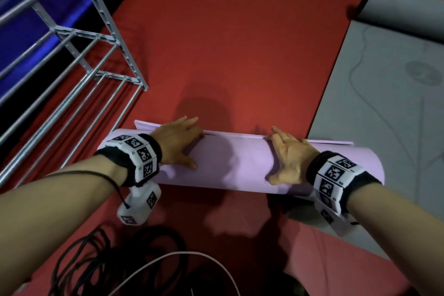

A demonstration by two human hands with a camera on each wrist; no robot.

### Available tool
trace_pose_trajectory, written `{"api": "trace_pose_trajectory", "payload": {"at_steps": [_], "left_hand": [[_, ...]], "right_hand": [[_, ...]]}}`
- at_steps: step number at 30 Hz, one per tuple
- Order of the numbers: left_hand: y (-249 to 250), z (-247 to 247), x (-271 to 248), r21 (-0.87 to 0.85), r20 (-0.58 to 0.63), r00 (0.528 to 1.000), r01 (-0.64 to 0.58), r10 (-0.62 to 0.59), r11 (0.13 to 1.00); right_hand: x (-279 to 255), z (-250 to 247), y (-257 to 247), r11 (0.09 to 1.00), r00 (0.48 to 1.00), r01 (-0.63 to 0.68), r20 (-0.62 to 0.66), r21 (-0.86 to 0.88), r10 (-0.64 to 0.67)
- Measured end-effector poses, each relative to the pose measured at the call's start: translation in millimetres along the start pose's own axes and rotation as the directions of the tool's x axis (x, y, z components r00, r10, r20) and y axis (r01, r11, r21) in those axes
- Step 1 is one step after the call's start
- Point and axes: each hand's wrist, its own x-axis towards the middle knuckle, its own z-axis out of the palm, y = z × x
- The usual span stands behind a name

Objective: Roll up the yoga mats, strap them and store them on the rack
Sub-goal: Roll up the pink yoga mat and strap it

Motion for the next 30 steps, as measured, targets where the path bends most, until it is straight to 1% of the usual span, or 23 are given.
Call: {"api": "trace_pose_trajectory", "payload": {"at_steps": [2, 3, 5, 6, 9, 11, 12, 14, 15, 17, 19, 21, 23, 25, 29, 30], "left_hand": [[-4, -4, 2, -0.143, -0.026, 0.999, 0.024, -0.028, 0.989], [-3, -6, 3, -0.160, -0.005, 0.999, 0.047, -0.048, 0.986], [-1, -8, 5, -0.061, 0.054, 0.994, 0.097, -0.094, 0.993], [0, -8, 6, -0.003, 0.070, 0.992, 0.103, -0.103, 0.995], [-1, -2, 6, 0.106, 0.084, 0.991, 0.095, -0.104, 0.990], [1, 1, 5, 0.194, 0.075, 0.994, 0.058, -0.074, 0.979], [3, 3, 3, 0.216, 0.062, 0.997, 0.040, -0.054, 0.976], [5, 8, -2, 0.196, 0.024, 0.999, 0.016, -0.021, 0.980], [4, 12, -5, 0.162, -0.006, 1.000, 0.008, -0.007, 0.987], [2, 21, -11, 0.040, -0.072, 0.997, -0.012, 0.015, 0.999], [4, 27, -18, -0.010, -0.094, 0.995, -0.024, 0.023, 1.000], [8, 31, -26, 0.039, -0.101, 0.995, 0.001, 0.003, 0.999], [11, 34, -33, 0.082, -0.153, 0.988, 0.016, -0.003, 0.996], [15, 37, -41, 0.104, -0.176, 0.984, 0.029, -0.011, 0.994], [16, 48, -49, 0.126, -0.224, 0.974, -0.007, 0.035, 0.992], [16, 51, -51, 0.144, -0.246, 0.968, -0.011, 0.047, 0.989]], "right_hand": [[8, -5, -5, 1.000, 0.999, -0.026, 0.022, -0.015, 0.026], [13, -8, -7, 0.999, 0.998, -0.045, 0.051, -0.023, 0.046], [19, -11, -12, 0.996, 0.989, -0.084, 0.124, -0.015, 0.086], [22, -12, -15, 0.996, 0.986, -0.092, 0.141, -0.006, 0.092], [27, -12, -25, 0.995, 0.989, -0.082, 0.116, -0.051, 0.087], [28, -9, -31, 0.996, 0.994, -0.055, 0.085, -0.076, 0.062], [28, -6, -33, 0.997, 0.996, -0.037, 0.080, -0.064, 0.042], [27, 3, -34, 1.000, 0.995, -0.008, 0.103, -0.022, 0.010], [25, 5, -34, 1.000, 0.996, -0.001, 0.095, 0.003, 0.001], [21, 11, -32, 1.000, 0.999, 0.015, 0.043, 0.023, -0.016], [16, 16, -32, 0.998, 0.998, 0.055, 0.024, -0.008, -0.055], [13, 21, -31, 0.996, 0.997, 0.081, 0.000, -0.048, -0.082], [10, 23, -31, 0.994, 0.996, 0.087, -0.026, -0.061, -0.089], [5, 26, -32, 0.993, 0.995, 0.088, -0.038, -0.076, -0.091], [-7, 36, -38, 0.987, 0.992, 0.083, -0.086, -0.139, -0.096], [-7, 33, -38, 0.991, 0.992, 0.071, -0.097, -0.112, -0.082]]}}
